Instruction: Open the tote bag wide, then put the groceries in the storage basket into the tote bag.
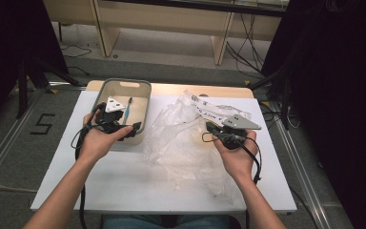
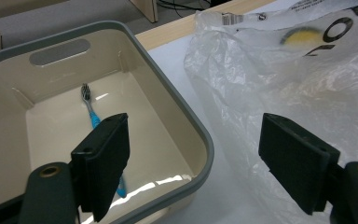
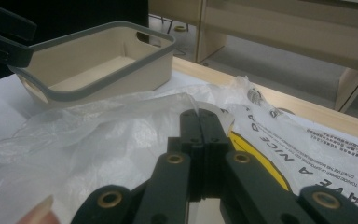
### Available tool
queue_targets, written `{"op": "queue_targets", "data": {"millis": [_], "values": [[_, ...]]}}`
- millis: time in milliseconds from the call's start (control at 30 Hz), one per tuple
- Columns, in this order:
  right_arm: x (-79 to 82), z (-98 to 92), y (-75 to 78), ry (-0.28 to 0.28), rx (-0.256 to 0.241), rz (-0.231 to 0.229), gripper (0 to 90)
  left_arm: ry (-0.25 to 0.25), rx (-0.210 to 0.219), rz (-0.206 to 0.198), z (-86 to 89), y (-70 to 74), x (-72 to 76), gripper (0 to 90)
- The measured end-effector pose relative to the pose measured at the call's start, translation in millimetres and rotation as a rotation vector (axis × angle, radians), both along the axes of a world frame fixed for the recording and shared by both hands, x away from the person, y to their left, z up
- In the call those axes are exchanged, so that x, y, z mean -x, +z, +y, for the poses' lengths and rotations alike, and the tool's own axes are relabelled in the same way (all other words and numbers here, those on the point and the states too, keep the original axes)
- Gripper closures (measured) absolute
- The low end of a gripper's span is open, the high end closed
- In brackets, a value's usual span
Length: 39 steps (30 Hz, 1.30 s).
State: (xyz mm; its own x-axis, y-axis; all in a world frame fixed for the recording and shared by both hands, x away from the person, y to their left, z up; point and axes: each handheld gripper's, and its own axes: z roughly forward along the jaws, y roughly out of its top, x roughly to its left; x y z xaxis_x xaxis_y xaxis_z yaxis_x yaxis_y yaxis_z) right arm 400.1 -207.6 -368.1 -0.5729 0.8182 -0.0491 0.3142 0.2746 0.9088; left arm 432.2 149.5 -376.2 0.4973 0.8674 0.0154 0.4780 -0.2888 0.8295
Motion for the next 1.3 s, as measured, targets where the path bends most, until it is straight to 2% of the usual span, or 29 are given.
{"op": "queue_targets", "data": {"millis": [300, 567, 867, 1100, 1167, 1300], "values": [[-0.8, 0.9, -3.2, 0.007, 0.005, 0.012, 90.0, 0.025, -0.008, 0.026, 3.7, -6.8, -7.3, 24.4], [-0.7, -1.1, -4.6, 0.005, 0.003, 0.014, 90.0, 0.036, 0.000, 0.026, 7.1, -7.2, -8.4, 24.5], [-2.1, -1.4, -4.6, -0.001, 0.000, 0.020, 90.0, 0.045, 0.003, 0.044, 11.4, -12.9, -14.8, 25.7], [-3.6, -1.9, -5.8, 0.003, 0.001, 0.016, 90.0, 0.061, 0.006, 0.050, 10.6, -11.6, -24.4, 26.4], [-3.3, -3.1, -6.5, -0.001, -0.004, 0.013, 90.0, 0.070, 0.017, 0.056, 9.8, -11.3, -28.3, 26.4], [-2.0, -2.9, -6.8, -0.005, -0.002, 0.012, 90.0, 0.082, 0.009, 0.076, 7.5, -11.7, -39.2, 26.8]]}}
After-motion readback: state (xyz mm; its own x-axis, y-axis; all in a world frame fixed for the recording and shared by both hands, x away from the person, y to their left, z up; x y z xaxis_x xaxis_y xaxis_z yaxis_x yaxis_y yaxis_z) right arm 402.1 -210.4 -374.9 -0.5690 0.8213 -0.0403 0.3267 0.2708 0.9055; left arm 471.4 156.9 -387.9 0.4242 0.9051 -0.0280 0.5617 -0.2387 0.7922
